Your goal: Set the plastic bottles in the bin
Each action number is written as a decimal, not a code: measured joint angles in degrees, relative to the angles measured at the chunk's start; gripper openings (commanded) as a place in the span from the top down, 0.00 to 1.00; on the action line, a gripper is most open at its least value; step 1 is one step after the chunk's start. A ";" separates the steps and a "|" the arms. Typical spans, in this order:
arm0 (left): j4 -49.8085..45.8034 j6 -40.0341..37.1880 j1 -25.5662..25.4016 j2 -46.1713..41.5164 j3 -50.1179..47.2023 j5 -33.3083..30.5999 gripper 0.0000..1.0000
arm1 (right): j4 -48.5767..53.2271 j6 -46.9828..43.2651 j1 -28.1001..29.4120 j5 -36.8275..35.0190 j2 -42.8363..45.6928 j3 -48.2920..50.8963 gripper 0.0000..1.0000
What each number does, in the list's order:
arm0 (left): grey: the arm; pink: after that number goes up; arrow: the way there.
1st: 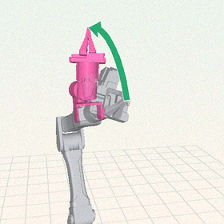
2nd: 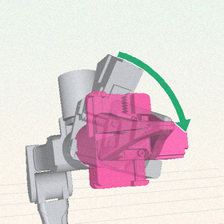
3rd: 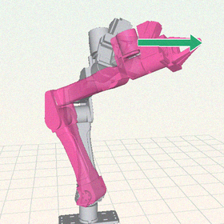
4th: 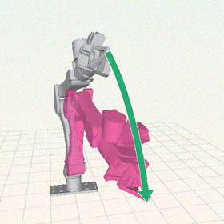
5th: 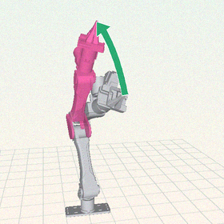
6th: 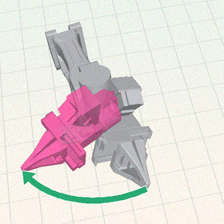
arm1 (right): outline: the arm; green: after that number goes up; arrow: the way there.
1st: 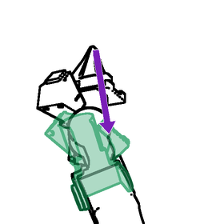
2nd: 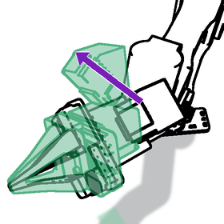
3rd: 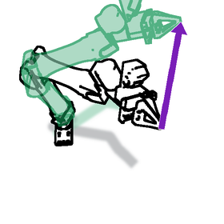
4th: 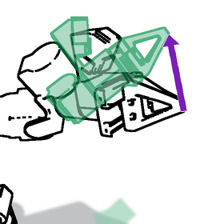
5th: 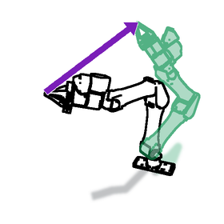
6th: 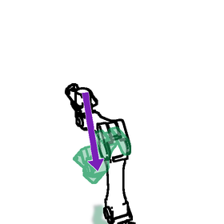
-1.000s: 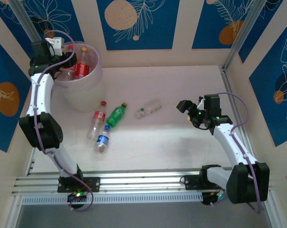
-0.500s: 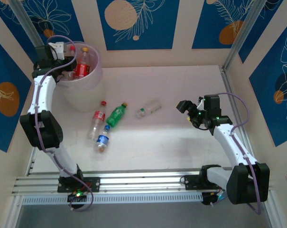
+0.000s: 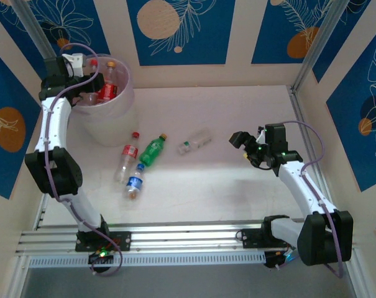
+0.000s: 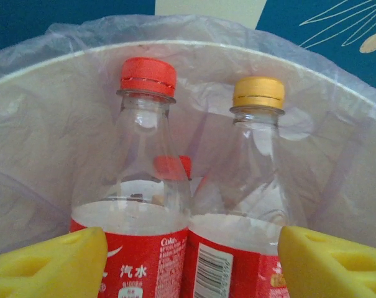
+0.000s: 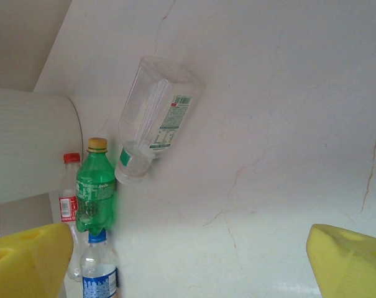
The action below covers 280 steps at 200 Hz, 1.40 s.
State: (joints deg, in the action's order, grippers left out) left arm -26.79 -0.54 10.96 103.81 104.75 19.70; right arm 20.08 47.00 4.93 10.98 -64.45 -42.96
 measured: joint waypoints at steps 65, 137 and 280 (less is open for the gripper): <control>-6.64 -2.58 -6.43 -13.33 0.00 -5.60 0.09 | -0.02 -0.04 1.84 -0.26 -1.64 -0.83 0.03; -22.58 -2.19 -26.32 -30.60 -7.52 -18.67 0.01 | -0.83 -0.28 1.88 -0.44 -4.57 -2.64 0.03; -21.33 12.04 -26.95 -29.07 -48.63 -21.88 0.00 | -3.28 -0.46 2.99 -0.04 -9.16 -5.79 0.03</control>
State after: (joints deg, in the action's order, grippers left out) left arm -48.12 11.51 -15.99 74.74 56.12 -2.17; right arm 16.80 46.54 7.92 10.94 -73.60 -48.75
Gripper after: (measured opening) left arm 0.999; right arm 0.967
